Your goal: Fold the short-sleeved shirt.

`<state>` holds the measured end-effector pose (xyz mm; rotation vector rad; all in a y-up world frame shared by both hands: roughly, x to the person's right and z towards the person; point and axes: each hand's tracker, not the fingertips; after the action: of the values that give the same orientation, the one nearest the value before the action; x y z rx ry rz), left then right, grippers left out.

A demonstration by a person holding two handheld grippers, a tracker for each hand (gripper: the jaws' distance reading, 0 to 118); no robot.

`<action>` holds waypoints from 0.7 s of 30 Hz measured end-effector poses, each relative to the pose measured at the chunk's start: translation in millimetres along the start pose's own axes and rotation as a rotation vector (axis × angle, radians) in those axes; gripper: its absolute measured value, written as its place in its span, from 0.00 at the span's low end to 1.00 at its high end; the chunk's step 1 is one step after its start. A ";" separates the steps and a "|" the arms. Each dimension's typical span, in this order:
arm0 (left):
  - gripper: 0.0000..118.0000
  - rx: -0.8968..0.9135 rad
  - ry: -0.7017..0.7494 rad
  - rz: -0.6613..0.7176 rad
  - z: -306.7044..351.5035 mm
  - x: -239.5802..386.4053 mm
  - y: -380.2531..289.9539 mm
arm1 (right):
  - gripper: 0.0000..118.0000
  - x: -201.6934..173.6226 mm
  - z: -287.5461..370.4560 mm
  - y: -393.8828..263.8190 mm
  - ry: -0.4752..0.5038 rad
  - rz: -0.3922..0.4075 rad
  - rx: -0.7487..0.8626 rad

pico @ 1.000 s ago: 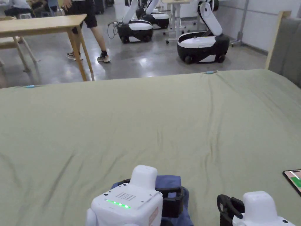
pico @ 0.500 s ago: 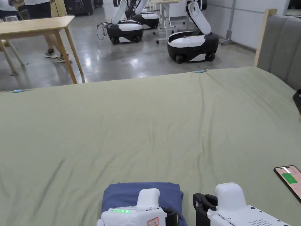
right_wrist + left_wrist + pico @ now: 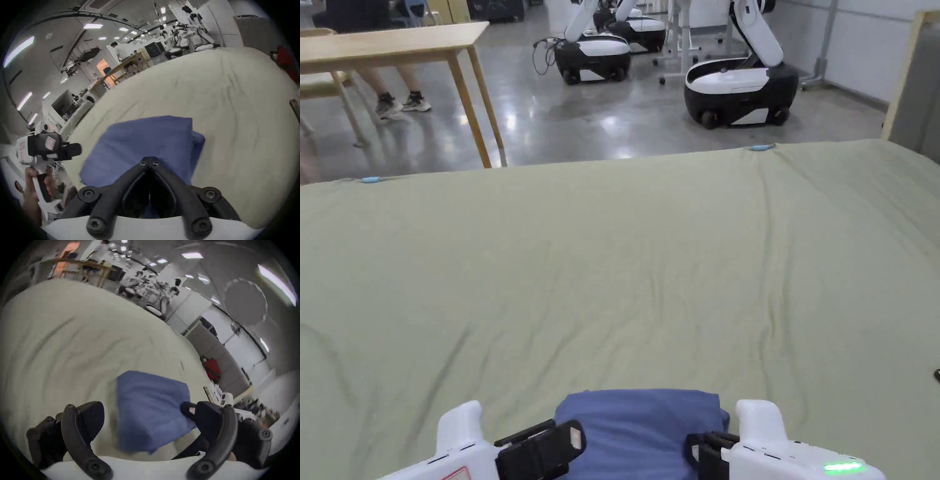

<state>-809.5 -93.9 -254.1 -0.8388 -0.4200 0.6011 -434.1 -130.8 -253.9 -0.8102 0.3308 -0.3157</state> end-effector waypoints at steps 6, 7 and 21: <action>0.95 -0.140 -0.246 0.242 -56.0 -41.3 -24.3 | 0.01 9.4 2.4 -0.8 0.021 -0.070 0.021; 0.94 -0.098 -0.305 0.229 -63.7 -36.1 -25.9 | 0.01 9.5 4.1 -1.0 0.017 -0.049 0.021; 0.21 -0.057 -0.156 0.263 8.3 -100.6 20.9 | 0.01 -39.8 26.7 5.3 -0.021 0.063 0.072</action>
<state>-897.3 -143.1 -276.7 -0.9121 -0.4742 0.9058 -458.4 -94.2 -234.1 -0.7301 0.3233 -0.2585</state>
